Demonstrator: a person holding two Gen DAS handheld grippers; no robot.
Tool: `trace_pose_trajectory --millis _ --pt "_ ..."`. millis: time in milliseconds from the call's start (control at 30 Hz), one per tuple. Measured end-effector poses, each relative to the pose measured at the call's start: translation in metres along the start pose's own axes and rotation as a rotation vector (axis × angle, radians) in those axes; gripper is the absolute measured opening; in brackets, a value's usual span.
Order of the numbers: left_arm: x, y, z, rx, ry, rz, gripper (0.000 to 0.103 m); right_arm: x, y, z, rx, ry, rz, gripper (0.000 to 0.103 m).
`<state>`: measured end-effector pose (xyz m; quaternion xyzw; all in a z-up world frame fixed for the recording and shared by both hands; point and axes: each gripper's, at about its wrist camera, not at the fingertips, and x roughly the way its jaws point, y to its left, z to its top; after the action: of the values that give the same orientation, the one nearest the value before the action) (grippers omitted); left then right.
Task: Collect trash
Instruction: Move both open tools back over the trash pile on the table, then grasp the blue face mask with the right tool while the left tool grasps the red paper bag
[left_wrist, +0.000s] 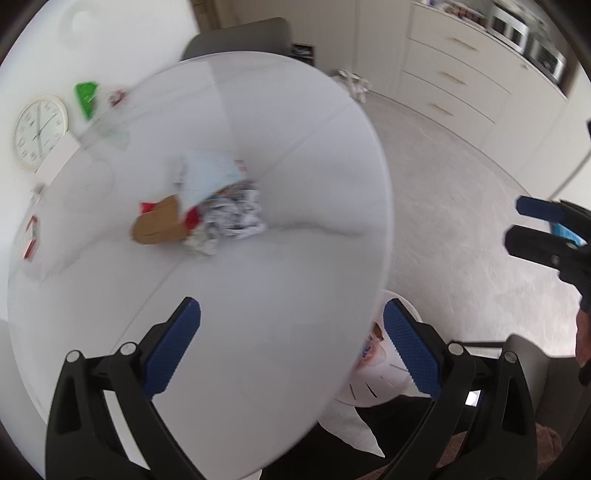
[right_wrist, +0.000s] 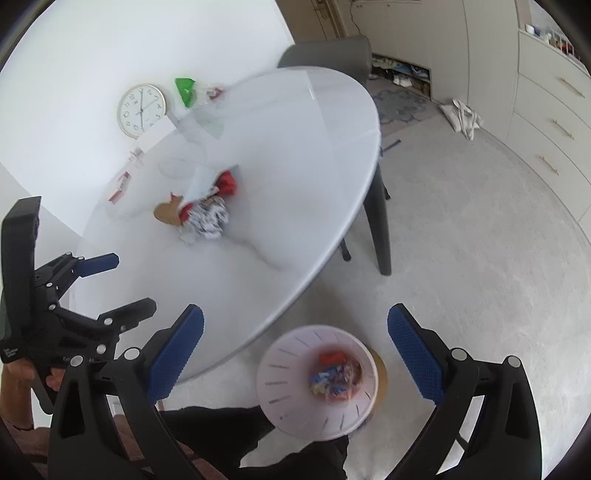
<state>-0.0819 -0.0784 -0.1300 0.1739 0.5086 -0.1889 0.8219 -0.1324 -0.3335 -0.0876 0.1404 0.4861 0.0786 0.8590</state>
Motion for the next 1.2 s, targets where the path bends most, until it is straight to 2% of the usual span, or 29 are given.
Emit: trace_pose_trajectory --millis 200,367,800,967,1067,1167,1200 --pt "0.002 0.074 0.004 -0.101 0.0 0.055 0.095 0.017 0.037 0.029 -0.039 -0.027 0.029 0.099" --pt "0.012 0.114 0.011 -0.164 0.004 0.055 0.095 0.038 0.068 0.054 -0.068 -0.03 0.024 0.099" --pt "0.038 0.187 0.018 -0.254 -0.013 0.033 0.095 0.11 0.124 0.096 -0.069 0.031 0.012 0.099" --pt "0.05 0.203 0.018 -0.27 -0.009 0.02 0.095 0.153 0.135 0.121 -0.048 0.085 0.047 0.099" --pt "0.056 0.207 0.019 -0.274 -0.006 0.013 0.095 0.183 0.138 0.131 -0.032 0.145 0.062 0.093" --pt "0.061 0.209 0.02 -0.274 0.0 0.008 0.095 0.211 0.135 0.132 0.002 0.226 0.07 0.084" --pt "0.063 0.209 0.02 -0.275 0.003 0.005 0.095 0.216 0.134 0.131 0.019 0.244 0.08 0.077"
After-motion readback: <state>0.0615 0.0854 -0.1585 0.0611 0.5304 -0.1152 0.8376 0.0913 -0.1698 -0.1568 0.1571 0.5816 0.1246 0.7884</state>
